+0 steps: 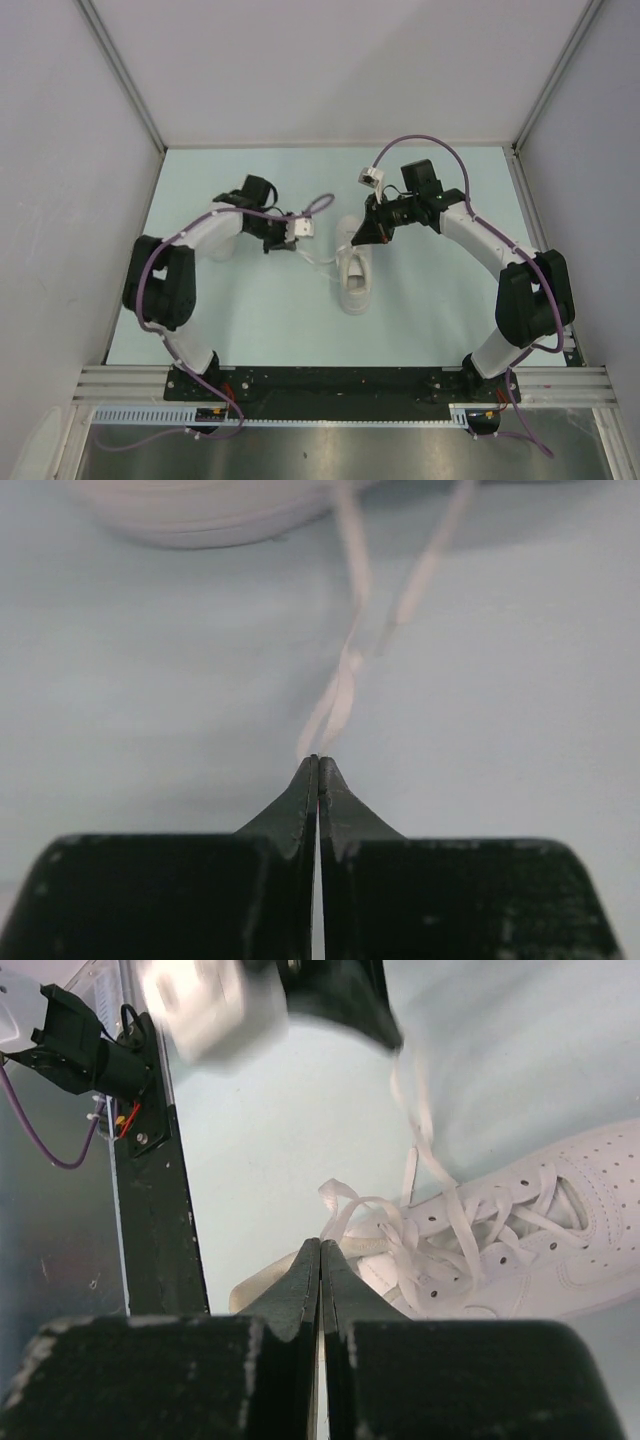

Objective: Tie the shoes

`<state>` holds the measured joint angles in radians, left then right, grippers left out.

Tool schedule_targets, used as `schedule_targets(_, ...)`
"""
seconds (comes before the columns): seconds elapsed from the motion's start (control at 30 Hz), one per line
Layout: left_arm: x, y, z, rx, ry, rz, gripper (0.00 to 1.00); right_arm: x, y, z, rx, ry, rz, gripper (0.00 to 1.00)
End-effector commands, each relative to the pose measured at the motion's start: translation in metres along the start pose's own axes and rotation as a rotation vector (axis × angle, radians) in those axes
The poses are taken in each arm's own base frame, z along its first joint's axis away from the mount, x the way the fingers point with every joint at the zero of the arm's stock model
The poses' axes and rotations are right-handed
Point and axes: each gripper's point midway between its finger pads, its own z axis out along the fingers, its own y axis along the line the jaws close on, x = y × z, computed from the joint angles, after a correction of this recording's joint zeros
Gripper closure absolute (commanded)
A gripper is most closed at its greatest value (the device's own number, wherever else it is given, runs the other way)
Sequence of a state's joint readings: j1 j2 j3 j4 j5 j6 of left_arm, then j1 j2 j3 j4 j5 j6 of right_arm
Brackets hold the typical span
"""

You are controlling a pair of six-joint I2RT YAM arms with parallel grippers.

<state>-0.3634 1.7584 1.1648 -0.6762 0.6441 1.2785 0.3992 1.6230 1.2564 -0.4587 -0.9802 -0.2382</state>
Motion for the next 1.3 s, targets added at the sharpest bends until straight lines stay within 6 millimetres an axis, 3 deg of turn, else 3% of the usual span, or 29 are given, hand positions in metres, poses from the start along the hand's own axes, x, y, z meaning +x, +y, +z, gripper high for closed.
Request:
schedule_targets(0.0,-0.067,0.036,-0.081,-0.188,-0.209,-0.047,1.0,-0.018,0.009,-0.01,0.01,-0.029,-0.07,1.0)
schedule_targets(0.03,-0.079,0.033,-0.094,-0.21,-0.226,-0.013,1.0,-0.018,0.008,-0.011,0.015,-0.029,-0.071,1.0)
schedule_targets(0.2,-0.097,0.014,-0.114,-0.237,-0.26,-0.005,1.0,-0.022,0.005,-0.011,0.034,-0.038,-0.09,1.0)
schedule_targets(0.33,-0.126,0.006,-0.142,-0.282,-0.328,-0.015,1.0,-0.021,0.006,-0.011,0.044,-0.029,-0.102,1.0)
schedule_targets(0.43,-0.151,-0.018,-0.16,-0.26,-0.382,0.029,1.0,-0.024,0.004,-0.012,0.066,-0.035,-0.108,1.0)
schedule_targets(0.47,-0.157,-0.036,-0.164,-0.219,-0.388,0.042,1.0,-0.026,0.002,-0.012,0.076,-0.041,-0.107,1.0)
schedule_targets(0.57,-0.164,-0.076,-0.163,-0.135,-0.352,0.151,1.0,-0.027,-0.001,-0.011,0.086,-0.044,-0.109,1.0)
schedule_targets(0.63,-0.17,-0.088,-0.16,-0.117,-0.345,0.212,1.0,-0.027,-0.001,-0.01,0.089,-0.045,-0.112,1.0)
schedule_targets(0.77,-0.2,-0.105,-0.143,-0.089,-0.402,0.269,1.0,-0.028,-0.001,-0.01,0.091,-0.046,-0.115,1.0)
schedule_targets(0.9,-0.239,-0.105,-0.122,-0.067,-0.487,0.242,1.0,-0.029,-0.002,-0.009,0.095,-0.046,-0.128,1.0)
schedule_targets(1.03,-0.262,-0.085,-0.084,-0.069,-0.502,0.277,1.0,-0.031,0.0,-0.007,0.082,-0.053,-0.136,1.0)
schedule_targets(1.1,-0.279,-0.074,-0.075,-0.078,-0.551,0.288,1.0,-0.033,0.001,-0.007,0.078,-0.06,-0.144,1.0)
schedule_targets(1.27,-0.306,-0.079,-0.028,0.002,-0.6,0.389,1.0,-0.033,0.006,-0.006,0.048,-0.06,-0.146,1.0)
